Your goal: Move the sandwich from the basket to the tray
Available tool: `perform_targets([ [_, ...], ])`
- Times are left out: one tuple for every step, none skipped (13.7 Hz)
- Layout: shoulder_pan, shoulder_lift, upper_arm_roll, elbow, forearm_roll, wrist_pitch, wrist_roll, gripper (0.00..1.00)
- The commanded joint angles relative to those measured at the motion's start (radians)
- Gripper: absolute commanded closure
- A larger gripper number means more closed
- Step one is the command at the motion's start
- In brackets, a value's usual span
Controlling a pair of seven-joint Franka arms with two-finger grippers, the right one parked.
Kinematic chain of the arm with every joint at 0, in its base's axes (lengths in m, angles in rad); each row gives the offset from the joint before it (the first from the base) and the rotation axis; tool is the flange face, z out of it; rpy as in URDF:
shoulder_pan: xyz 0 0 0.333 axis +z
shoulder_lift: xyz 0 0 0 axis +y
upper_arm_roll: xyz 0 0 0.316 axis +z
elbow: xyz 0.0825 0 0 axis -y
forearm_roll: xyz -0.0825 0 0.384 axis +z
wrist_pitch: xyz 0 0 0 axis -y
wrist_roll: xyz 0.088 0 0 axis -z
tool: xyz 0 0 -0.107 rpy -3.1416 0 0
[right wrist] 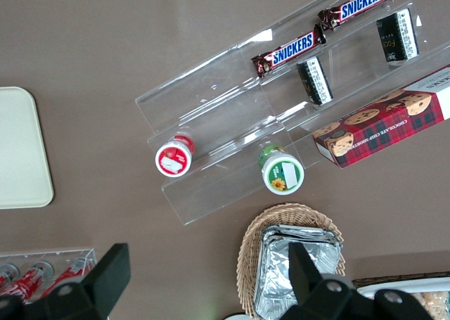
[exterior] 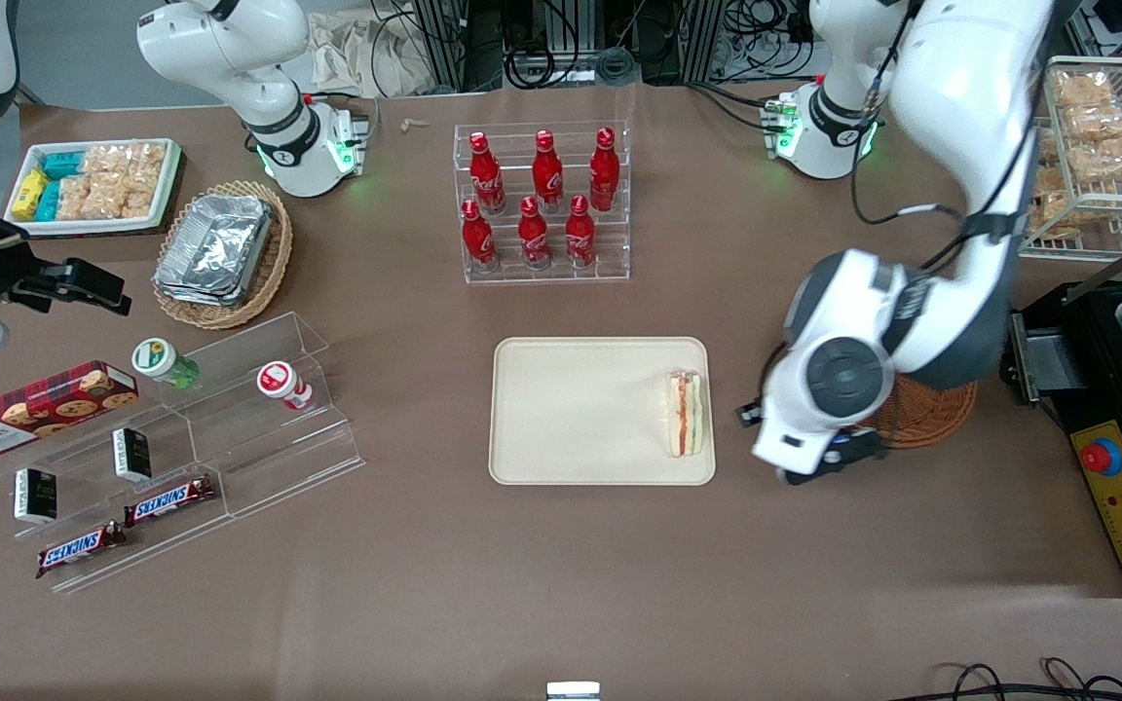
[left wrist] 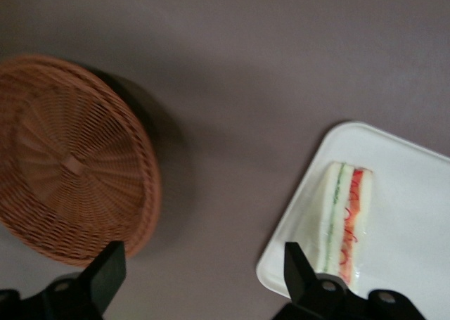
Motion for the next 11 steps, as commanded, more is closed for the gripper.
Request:
perform_targets([
  [0.11, -0.104, -0.006, -0.024, 0.0, -0.073, 0.193, 0.0],
  [0.139, -0.127, -0.006, -0.026, 0.012, -0.102, 0.283, 0.0],
  [0.162, -0.152, 0.0, -0.027, 0.02, -0.111, 0.368, 0.0],
  [0.203, -0.176, 0.006, -0.027, 0.03, -0.122, 0.454, 0.0],
  [0.234, -0.195, 0.006, -0.026, 0.03, -0.128, 0.52, 0.0],
  [0.259, -0.207, 0.007, -0.026, 0.029, -0.131, 0.557, 0.0],
  [0.286, -0.215, 0.006, -0.026, 0.024, -0.134, 0.592, 0.0],
  [0.297, -0.222, 0.007, -0.023, 0.021, -0.136, 0.643, 0.0],
  [0.297, -0.236, 0.014, -0.023, 0.018, -0.149, 0.683, 0.0],
  [0.29, -0.248, 0.042, -0.018, 0.012, -0.169, 0.721, 0.0],
  [0.277, -0.258, 0.078, -0.014, 0.007, -0.18, 0.752, 0.0],
])
